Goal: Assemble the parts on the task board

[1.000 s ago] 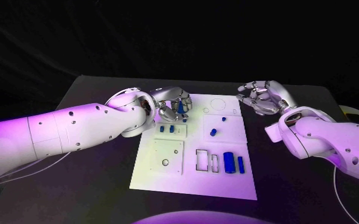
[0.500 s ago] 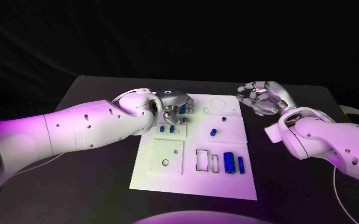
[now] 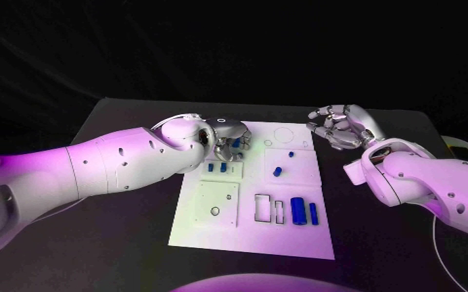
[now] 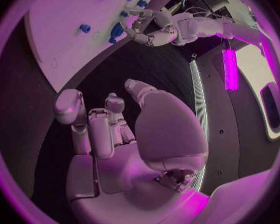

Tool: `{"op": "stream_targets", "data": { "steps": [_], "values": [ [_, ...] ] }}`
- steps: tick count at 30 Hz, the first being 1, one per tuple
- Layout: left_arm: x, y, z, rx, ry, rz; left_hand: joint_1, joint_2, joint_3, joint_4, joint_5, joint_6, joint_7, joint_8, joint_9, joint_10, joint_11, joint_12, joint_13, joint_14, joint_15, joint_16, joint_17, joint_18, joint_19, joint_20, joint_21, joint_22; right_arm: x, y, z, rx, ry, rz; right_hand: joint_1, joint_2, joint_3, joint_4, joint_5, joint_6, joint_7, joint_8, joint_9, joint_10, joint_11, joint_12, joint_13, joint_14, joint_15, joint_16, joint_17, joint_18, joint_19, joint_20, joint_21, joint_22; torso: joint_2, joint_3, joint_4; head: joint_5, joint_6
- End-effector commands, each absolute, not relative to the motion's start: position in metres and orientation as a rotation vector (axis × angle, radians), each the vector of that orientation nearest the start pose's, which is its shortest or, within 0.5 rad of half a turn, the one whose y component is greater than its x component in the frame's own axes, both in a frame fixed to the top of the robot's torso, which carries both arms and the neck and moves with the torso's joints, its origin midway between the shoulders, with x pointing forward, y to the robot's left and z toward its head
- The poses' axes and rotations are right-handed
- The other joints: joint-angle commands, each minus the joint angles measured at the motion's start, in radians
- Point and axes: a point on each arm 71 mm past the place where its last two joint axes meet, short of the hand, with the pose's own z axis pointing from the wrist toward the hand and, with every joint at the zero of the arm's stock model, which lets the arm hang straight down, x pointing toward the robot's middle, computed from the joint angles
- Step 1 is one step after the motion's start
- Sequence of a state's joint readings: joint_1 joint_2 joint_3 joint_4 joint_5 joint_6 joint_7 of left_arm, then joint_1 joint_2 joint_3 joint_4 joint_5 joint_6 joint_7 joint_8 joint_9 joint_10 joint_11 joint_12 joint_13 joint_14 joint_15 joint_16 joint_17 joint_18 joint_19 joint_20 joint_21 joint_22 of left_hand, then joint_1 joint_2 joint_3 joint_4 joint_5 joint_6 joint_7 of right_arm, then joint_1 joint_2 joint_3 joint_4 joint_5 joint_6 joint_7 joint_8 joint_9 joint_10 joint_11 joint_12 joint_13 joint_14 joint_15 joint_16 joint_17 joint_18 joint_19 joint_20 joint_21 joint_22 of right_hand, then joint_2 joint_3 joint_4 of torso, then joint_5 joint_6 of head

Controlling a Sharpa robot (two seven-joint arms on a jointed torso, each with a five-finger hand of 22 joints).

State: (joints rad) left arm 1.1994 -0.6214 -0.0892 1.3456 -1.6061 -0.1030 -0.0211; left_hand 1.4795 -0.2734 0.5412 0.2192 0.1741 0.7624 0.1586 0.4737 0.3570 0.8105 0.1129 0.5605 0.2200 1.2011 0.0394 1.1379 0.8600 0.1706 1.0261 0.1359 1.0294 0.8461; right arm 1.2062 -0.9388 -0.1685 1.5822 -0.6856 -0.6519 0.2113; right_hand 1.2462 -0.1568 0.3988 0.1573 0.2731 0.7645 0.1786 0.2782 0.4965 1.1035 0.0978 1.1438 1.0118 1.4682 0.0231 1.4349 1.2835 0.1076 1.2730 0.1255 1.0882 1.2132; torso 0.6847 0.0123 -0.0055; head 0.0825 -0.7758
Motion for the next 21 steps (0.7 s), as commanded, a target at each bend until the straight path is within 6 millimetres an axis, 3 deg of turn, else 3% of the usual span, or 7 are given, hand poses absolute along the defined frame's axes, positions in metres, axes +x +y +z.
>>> {"op": "stream_targets", "data": {
  "steps": [1,11,21],
  "values": [
    [0.4976,0.1269,-0.2261,0.534,1.849,-0.611,0.012,-0.002,0.008,0.001,-0.001,0.009,0.001,-0.004,-0.003,0.012,-0.001,-0.005,-0.003,0.005,-0.001,0.007,-0.002,-0.008,0.006,0.0,0.008,0.006,0.4613,-0.2449,-0.2052,0.533,1.494,0.976,-0.006,0.002,0.0,0.006,0.006,-0.007,0.003,0.007,-0.002,-0.007,-0.002,-0.004,-0.001,0.017,-0.003,-0.005,0.0,0.008,-0.009,0.0,-0.003,-0.001,-0.001,-0.0002,0.0003,-0.001,-0.001],
    [0.4973,0.1248,-0.2275,0.535,1.87,-0.614,0.018,0.0,0.033,-0.003,-0.003,0.036,-0.001,-0.007,-0.015,0.057,-0.007,0.002,-0.016,0.038,-0.004,0.063,0.03,-0.017,0.04,-0.002,0.06,0.066,0.4613,-0.2443,-0.2052,0.532,1.494,0.977,-0.005,0.002,0.001,0.006,0.01,-0.007,0.003,0.008,-0.002,-0.007,-0.002,-0.003,-0.001,0.017,-0.003,-0.005,0.001,0.007,-0.008,-0.001,-0.003,0.0,-0.001,0.0001,0.0015,-0.002,-0.004],
    [0.4983,0.125,-0.2287,0.524,1.887,-0.598,0.016,-0.001,0.036,-0.004,-0.004,0.038,-0.002,-0.01,-0.018,0.064,-0.009,0.004,-0.018,0.045,-0.006,0.075,0.038,-0.02,0.049,-0.003,0.073,0.082,0.4613,-0.2437,-0.2052,0.532,1.495,0.978,-0.005,0.002,0.001,0.007,0.011,-0.007,0.003,0.009,-0.002,-0.006,-0.002,-0.002,0.0,0.017,-0.003,-0.005,0.001,0.008,-0.008,-0.001,-0.004,-0.001,-0.001,0.0,0.0011,-0.001,-0.006]
  ]
}}
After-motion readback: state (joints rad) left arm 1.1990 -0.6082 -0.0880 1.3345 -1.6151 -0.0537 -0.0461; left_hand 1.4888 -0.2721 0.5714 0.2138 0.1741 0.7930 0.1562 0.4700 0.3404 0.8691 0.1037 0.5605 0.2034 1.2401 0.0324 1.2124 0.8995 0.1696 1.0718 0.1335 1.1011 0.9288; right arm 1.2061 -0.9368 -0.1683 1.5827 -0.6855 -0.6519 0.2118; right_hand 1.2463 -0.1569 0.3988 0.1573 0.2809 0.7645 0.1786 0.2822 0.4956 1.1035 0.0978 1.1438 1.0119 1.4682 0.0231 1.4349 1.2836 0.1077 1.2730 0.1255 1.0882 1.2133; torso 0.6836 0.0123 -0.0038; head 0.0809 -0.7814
